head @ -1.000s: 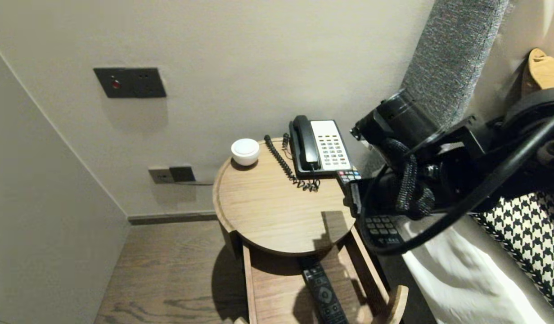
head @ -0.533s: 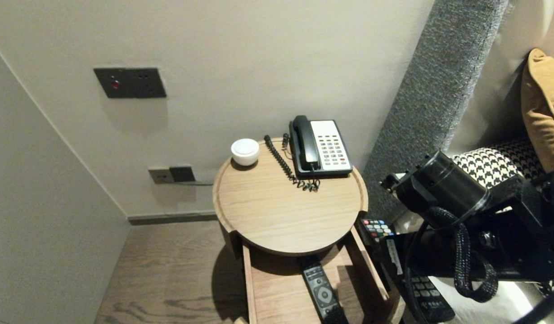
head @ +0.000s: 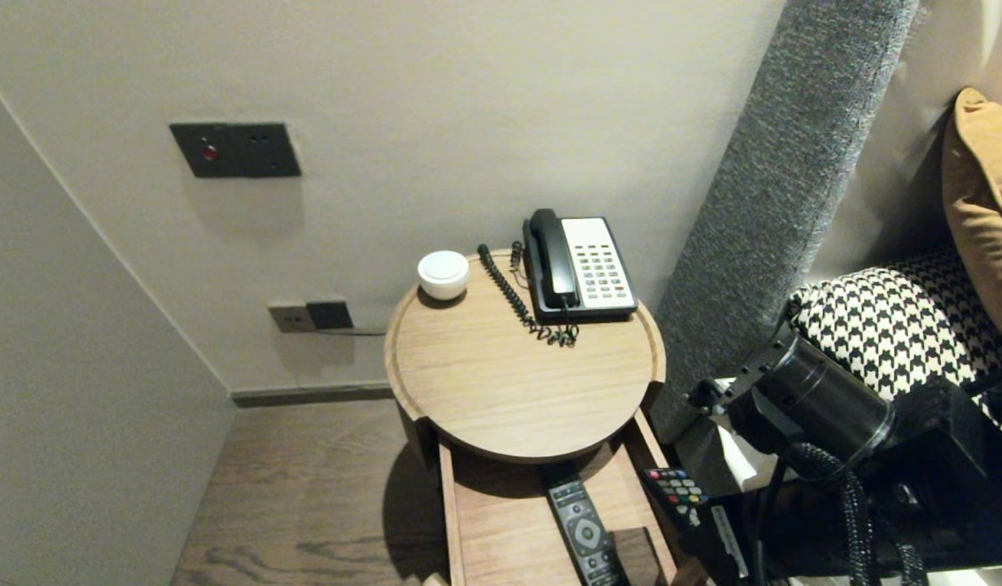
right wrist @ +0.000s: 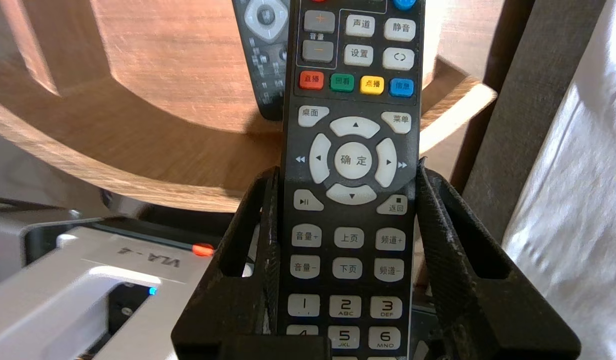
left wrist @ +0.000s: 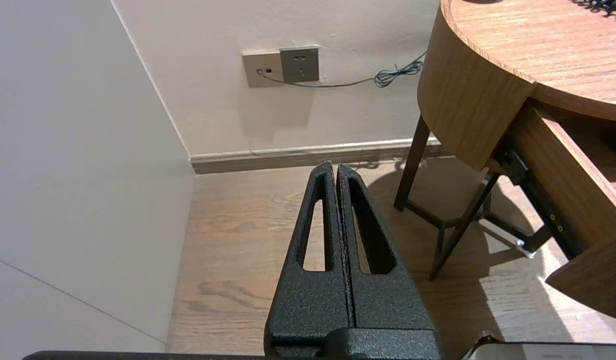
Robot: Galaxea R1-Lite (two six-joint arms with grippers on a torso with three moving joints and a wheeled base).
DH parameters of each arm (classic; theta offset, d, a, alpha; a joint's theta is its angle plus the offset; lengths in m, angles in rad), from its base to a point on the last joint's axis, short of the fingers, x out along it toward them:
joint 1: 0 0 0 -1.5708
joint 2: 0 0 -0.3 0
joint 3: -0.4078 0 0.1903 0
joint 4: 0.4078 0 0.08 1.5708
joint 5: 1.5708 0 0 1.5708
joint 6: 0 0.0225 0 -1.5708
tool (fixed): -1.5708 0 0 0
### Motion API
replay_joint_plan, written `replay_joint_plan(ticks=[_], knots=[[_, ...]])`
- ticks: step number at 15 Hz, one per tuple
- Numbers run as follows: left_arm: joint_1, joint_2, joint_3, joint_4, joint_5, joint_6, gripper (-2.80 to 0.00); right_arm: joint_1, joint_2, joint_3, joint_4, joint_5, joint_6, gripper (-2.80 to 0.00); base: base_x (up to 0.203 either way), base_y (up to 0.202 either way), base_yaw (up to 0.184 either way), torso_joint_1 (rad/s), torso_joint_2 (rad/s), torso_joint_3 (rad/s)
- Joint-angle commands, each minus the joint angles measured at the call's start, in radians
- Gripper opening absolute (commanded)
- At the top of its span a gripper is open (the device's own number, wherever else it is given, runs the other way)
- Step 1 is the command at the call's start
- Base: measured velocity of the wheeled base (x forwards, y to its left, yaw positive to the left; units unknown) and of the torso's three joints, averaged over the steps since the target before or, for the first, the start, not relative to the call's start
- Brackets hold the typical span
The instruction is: Put the remote controls on the table in the drawer one by one
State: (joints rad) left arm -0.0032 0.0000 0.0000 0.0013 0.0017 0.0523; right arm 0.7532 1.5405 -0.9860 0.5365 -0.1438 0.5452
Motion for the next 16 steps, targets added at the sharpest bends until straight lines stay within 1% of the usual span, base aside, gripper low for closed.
replay_joint_plan(ticks=[1, 4, 6, 8, 10, 13, 16], knots=[[0.000, 0.000, 0.000, 0.000, 0.000, 0.000, -2.80, 0.004, 0.058, 0.007, -0.006, 0.001, -0.003, -2.80, 0.000, 0.000, 0.000, 0.000, 0.00, 0.000], [0.000, 0.000, 0.000, 0.000, 0.000, 0.000, -2.80, 0.039, 0.087, 0.010, -0.011, 0.005, -0.025, -2.80, 0.000, 0.000, 0.000, 0.000, 0.00, 0.000], [0.000, 0.000, 0.000, 0.000, 0.000, 0.000, -2.80, 0.075, 0.125, 0.006, -0.040, 0.009, -0.032, -2.80, 0.000, 0.000, 0.000, 0.000, 0.00, 0.000], [0.000, 0.000, 0.000, 0.000, 0.000, 0.000, -2.80, 0.084, 0.169, 0.001, -0.078, 0.007, -0.034, -2.80, 0.000, 0.000, 0.000, 0.000, 0.00, 0.000], [0.000, 0.000, 0.000, 0.000, 0.000, 0.000, -2.80, 0.078, 0.201, 0.002, -0.120, 0.005, -0.044, -2.80, 0.000, 0.000, 0.000, 0.000, 0.00, 0.000], [0.000, 0.000, 0.000, 0.000, 0.000, 0.000, -2.80, 0.028, 0.215, 0.020, -0.125, 0.004, -0.111, -2.80, 0.000, 0.000, 0.000, 0.000, 0.00, 0.000], [0.000, 0.000, 0.000, 0.000, 0.000, 0.000, -2.80, 0.019, 0.235, 0.041, -0.205, 0.002, -0.131, -2.80, 0.000, 0.000, 0.000, 0.000, 0.00, 0.000]])
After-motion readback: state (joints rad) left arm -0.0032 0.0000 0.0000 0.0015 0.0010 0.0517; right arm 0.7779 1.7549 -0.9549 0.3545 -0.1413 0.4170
